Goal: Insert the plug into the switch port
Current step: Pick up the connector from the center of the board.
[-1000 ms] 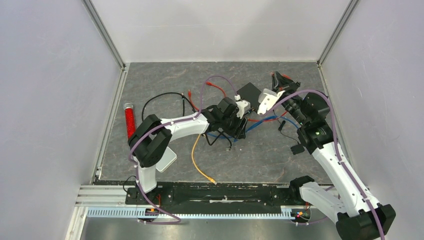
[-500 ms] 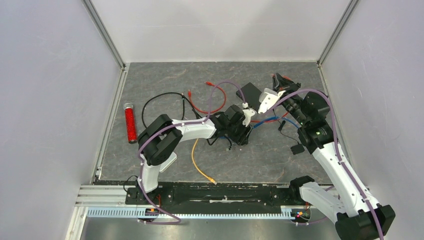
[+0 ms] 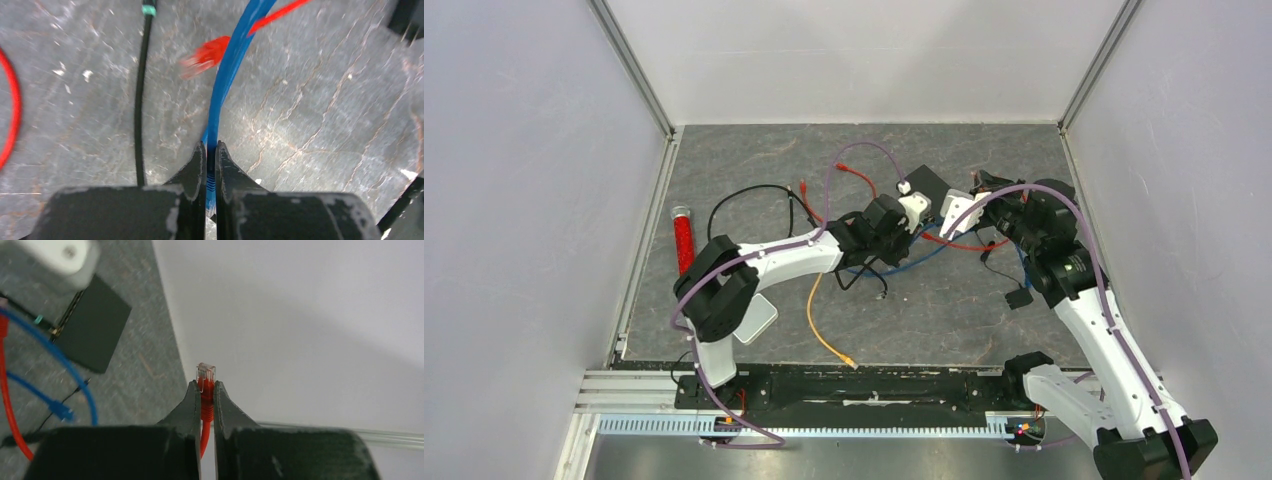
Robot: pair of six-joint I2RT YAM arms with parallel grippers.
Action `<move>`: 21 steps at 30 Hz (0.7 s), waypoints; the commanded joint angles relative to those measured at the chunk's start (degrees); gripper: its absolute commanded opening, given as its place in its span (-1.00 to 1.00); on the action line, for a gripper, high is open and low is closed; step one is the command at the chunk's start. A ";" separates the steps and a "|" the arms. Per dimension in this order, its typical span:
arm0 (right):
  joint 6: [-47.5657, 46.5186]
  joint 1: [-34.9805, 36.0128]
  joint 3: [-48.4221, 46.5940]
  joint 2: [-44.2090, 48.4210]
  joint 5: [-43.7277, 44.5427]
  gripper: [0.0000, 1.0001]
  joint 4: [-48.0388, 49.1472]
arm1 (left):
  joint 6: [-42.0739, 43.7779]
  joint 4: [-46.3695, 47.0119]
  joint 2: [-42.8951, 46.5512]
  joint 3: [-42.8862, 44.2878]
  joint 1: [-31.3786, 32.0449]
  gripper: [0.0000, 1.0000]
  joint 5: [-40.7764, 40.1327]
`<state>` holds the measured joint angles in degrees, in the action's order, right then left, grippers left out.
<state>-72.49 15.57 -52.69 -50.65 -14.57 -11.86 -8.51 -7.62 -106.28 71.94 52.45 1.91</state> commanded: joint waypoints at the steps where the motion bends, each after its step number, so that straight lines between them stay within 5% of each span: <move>1: -6.07 -0.19 -4.47 -1.17 7.02 -1.00 -13.35 | 1.46 -0.10 3.53 3.27 -0.85 -0.96 -2.45; 5: -8.80 -0.19 -4.48 -1.50 13.29 -1.00 -11.47 | 0.54 -0.71 2.42 4.08 -1.20 -0.96 -2.18; 13: -18.30 -0.19 5.48 0.58 20.74 -1.00 16.20 | -3.56 -0.33 2.17 -0.15 -1.30 -0.95 -0.50; 21: -8.95 -0.19 -0.43 -4.31 25.34 -1.00 23.01 | -9.10 0.53 1.78 -4.06 -0.88 -0.88 4.26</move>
<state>-86.30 15.53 -48.23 -54.02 5.74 1.45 -12.58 -8.93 -104.47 68.64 51.24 3.36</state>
